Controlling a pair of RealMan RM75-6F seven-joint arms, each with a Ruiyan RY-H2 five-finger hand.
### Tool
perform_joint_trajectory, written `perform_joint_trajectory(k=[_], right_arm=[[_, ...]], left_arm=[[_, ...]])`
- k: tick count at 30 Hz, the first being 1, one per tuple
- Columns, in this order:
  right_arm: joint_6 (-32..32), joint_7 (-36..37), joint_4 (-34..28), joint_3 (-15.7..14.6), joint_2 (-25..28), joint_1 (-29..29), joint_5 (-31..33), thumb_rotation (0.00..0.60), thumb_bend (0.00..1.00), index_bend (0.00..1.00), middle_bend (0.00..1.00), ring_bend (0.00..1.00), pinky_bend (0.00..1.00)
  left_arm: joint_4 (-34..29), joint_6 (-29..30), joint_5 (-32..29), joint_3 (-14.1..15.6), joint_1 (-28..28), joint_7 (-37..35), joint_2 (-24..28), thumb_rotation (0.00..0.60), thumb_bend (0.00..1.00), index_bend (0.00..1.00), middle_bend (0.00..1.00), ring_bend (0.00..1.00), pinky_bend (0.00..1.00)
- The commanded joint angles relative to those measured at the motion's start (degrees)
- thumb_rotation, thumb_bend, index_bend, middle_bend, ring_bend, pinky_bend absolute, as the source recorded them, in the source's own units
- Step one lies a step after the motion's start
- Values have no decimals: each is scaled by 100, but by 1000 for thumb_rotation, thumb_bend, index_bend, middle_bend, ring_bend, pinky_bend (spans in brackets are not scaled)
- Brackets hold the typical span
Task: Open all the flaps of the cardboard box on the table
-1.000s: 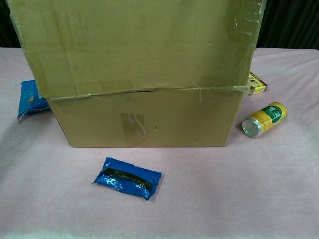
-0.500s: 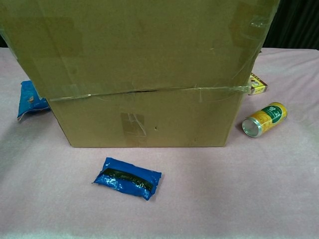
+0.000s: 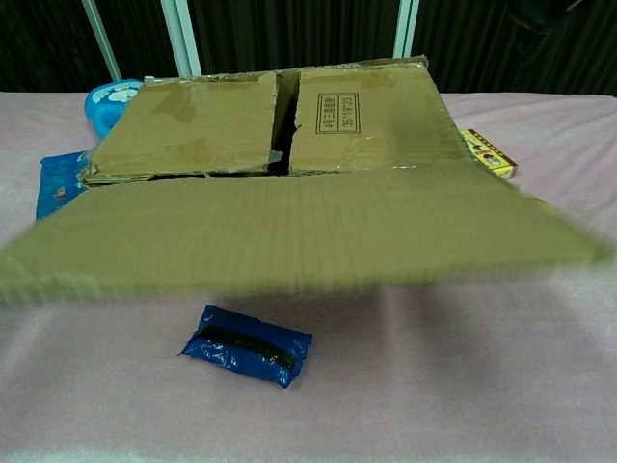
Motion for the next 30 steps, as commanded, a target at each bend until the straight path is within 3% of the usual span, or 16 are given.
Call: perform_joint_trajectory(k=[1, 6, 10, 14, 17, 20, 24, 30], right_arm=[[-33, 189, -1, -37, 53, -147, -269, 600, 1000, 249, 653, 492, 377], [217, 236, -1, -207, 7, -409, -743, 600, 972, 235, 590, 437, 375], [948, -479, 77, -592, -271, -651, -1042, 600, 695, 155, 426, 278, 307], [1891, -1287, 737, -1103, -857, -1060, -1630, 600, 464, 13, 214, 115, 257], [2574, -1596, 1380, -1436, -1238, -1466, -2094, 600, 347, 0, 68, 16, 242], [3190, -1746, 2057, -1681, -1591, -1836, -2533, 600, 290, 0, 7, 0, 235], [3674, -1650, 2807, -1865, -1891, -2208, -2800, 600, 270, 0, 0, 0, 233], [3885, -1311, 3751, -1935, -2261, -2484, -2863, 600, 270, 0, 0, 0, 233]], left_arm=[[3, 0, -1, 3, 3, 12, -5, 600, 216, 0, 0, 0, 0], [9, -4, -12, -2, 2, 16, -10, 600, 216, 0, 0, 0, 0], [8, 17, 15, 0, 3, 40, -7, 600, 216, 0, 0, 0, 0], [-16, 36, 81, -2, -24, 154, 13, 600, 215, 0, 0, 0, 0], [-112, -4, 144, -4, -83, 313, 66, 600, 215, 0, 0, 0, 0], [-297, -101, 153, -31, -165, 509, 157, 600, 214, 0, 0, 0, 0], [-534, -258, 160, -144, -356, 817, 272, 600, 213, 0, 0, 0, 0], [-1004, -722, 227, -414, -878, 1187, 498, 600, 214, 0, 0, 0, 0]])
